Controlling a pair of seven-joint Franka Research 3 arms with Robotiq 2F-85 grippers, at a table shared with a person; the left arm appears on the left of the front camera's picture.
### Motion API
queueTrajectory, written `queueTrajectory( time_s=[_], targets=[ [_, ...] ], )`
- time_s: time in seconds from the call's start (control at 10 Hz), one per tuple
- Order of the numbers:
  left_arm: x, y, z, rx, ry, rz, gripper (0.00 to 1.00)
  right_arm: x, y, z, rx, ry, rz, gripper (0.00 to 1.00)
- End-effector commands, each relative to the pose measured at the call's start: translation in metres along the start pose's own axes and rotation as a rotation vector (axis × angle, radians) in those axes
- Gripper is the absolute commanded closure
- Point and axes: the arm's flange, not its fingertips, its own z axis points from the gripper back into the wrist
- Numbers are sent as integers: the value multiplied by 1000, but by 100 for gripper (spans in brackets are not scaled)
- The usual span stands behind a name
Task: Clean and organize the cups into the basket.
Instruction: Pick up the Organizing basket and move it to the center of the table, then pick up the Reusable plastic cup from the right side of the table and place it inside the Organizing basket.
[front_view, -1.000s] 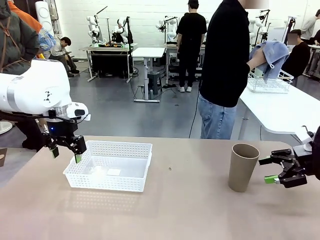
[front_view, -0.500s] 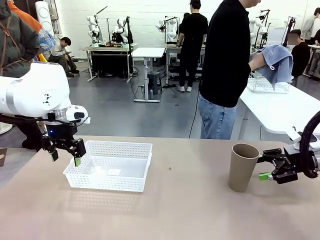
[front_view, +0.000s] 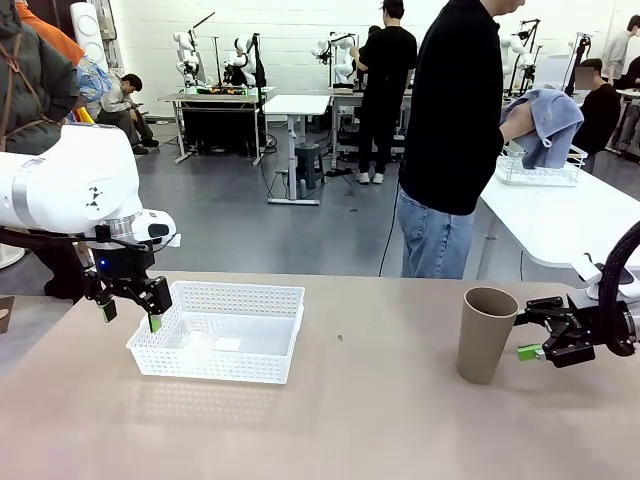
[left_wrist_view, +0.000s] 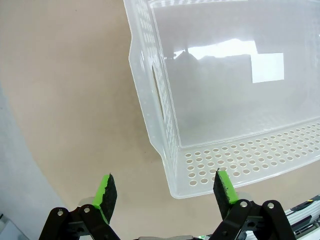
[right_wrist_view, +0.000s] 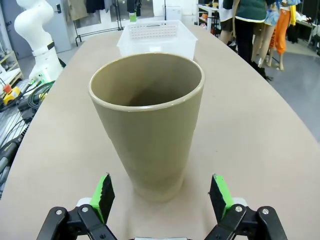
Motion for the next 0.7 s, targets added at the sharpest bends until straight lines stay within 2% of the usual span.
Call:
queueTrajectory(
  time_s=[0.0, 0.1, 0.3, 0.6],
  targets=[
    [0, 0, 0, 0, 0, 0, 0, -4, -2, -5, -26, 16, 118, 0],
    [5, 2, -10, 21, -21, 29, 0, -4, -5, -11, -63, 11, 170, 0],
    [5, 3, -15, -15, 10, -35, 0, -7, -12, -21, -81, -5, 212, 0],
    [15, -1, -27, 6, 11, 7, 0, -5, -16, -34, -38, -15, 154, 0]
  ],
)
